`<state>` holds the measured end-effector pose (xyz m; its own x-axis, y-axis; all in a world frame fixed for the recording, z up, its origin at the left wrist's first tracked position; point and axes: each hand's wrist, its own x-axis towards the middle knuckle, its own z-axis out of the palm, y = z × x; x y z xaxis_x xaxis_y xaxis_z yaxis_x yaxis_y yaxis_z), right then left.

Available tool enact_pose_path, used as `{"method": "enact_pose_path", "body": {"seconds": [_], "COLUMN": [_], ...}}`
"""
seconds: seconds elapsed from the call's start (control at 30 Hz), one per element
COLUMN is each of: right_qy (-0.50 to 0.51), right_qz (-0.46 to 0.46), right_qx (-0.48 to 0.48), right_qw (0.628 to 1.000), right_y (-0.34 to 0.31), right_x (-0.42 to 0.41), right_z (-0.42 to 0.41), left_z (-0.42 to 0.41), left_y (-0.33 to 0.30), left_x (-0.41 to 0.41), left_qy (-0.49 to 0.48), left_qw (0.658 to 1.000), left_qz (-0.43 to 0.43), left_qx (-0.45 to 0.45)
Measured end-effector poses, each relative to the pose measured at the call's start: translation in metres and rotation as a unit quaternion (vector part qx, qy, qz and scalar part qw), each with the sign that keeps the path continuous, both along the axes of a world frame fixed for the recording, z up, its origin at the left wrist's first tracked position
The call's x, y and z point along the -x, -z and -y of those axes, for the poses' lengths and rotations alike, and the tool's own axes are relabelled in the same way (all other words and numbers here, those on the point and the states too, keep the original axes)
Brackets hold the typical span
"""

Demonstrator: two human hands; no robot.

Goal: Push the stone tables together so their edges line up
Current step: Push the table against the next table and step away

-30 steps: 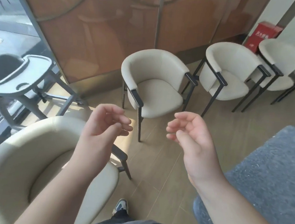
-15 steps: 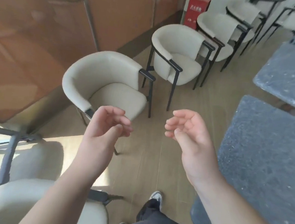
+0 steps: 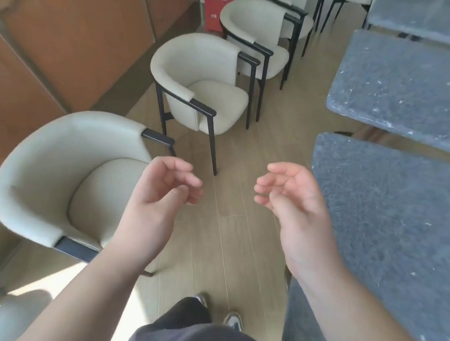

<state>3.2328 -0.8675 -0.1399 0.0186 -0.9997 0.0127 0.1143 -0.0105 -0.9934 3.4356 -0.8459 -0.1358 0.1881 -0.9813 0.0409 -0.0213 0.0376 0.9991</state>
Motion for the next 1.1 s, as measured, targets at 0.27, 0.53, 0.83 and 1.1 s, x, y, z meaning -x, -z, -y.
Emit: {"method": "enact_pose_path", "body": {"seconds": [0.27,0.53,0.83,1.1], "right_qy": [0.07,0.103,0.149,0.221], "right_qz": [-0.045,-0.056,-0.057,-0.049], "right_qx": [0.021,0.055,0.056,0.043], "right_qw": [0.996,0.992,0.986,0.973], "right_y": [-0.013,-0.032,-0.032,-0.01], "right_x": [-0.032,-0.112,-0.128,-0.06], "right_z": [0.093,0.216,0.299,0.385], "left_z": [0.131,0.263,0.361,0.468], "left_y": [-0.005,-0.031,-0.031,-0.023], "left_x": [-0.025,-0.12,-0.13,-0.065], "left_qy": [0.091,0.079,0.141,0.181], "left_qw": [0.995,0.993,0.987,0.982], "left_qz": [-0.028,-0.049,-0.042,-0.019], "left_qx": [0.04,0.067,0.058,0.046]}}
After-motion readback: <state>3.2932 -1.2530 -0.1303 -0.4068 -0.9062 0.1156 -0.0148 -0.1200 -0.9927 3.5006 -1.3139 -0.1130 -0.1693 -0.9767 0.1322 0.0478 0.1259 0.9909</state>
